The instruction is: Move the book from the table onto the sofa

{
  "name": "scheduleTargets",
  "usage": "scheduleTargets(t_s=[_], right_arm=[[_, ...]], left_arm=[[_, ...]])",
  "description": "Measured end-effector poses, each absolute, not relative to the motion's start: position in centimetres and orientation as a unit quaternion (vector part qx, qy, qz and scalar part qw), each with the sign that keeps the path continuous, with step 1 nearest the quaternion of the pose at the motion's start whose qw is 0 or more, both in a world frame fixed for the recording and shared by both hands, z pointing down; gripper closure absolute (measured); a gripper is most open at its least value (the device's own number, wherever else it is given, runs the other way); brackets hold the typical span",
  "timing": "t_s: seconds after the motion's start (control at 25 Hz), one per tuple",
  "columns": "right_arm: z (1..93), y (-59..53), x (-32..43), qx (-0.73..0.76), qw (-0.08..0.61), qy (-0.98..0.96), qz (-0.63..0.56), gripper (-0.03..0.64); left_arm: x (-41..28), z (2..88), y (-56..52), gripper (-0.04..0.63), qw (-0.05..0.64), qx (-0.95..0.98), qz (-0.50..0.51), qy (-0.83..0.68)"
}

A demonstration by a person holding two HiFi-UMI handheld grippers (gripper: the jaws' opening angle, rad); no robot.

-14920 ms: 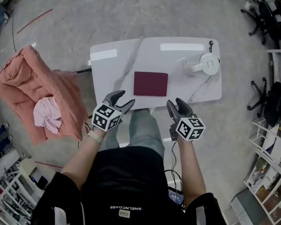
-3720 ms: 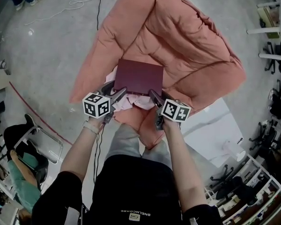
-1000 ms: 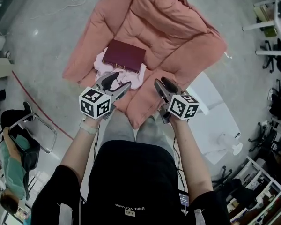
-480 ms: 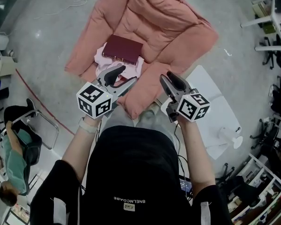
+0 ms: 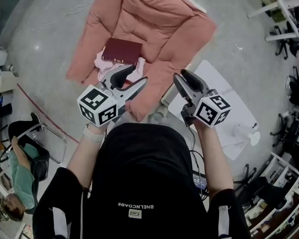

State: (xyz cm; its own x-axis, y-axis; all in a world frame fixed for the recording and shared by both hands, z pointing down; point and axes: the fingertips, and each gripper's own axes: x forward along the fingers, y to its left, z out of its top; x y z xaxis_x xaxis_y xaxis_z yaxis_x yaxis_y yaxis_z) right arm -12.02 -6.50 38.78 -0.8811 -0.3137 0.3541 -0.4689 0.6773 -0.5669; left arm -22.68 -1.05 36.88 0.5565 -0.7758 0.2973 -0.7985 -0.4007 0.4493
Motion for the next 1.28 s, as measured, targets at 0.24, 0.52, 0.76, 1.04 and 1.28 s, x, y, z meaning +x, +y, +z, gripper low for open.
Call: scheduleTargets(t_s=[0.24, 0.52, 0.76, 1.04, 1.28], right_arm=[[35.9, -6.2, -9.0, 0.232, 0.092, -0.91, 0.331, 0.442], [33.9, -6.7, -4.2, 0.26, 0.08, -0.905, 0.328, 0.442], [33.1, -6.5, -0.4, 0.285, 0.066, -0.901, 0.321, 0.442], [31.9, -6.1, 4.6, 0.311, 0.049, -0.896, 0.314, 0.442], [31.6, -6.4, 6.7, 0.33, 0.04, -0.889, 0.316, 0.442]], left_arm=[[-19.1, 34.8, -0.7, 0.383, 0.279, 0.855, 0.022, -0.437], [-13.0, 32.9, -1.7, 0.407, 0.28, 0.878, 0.026, -0.388], [-8.2, 32.4, -2.5, 0.436, 0.273, 0.896, 0.042, -0.348], [-3.5, 31.6, -3.2, 0.474, 0.265, 0.912, 0.059, -0.309], [-1.6, 31.9, -3.6, 0.511, 0.264, 0.918, 0.068, -0.289]])
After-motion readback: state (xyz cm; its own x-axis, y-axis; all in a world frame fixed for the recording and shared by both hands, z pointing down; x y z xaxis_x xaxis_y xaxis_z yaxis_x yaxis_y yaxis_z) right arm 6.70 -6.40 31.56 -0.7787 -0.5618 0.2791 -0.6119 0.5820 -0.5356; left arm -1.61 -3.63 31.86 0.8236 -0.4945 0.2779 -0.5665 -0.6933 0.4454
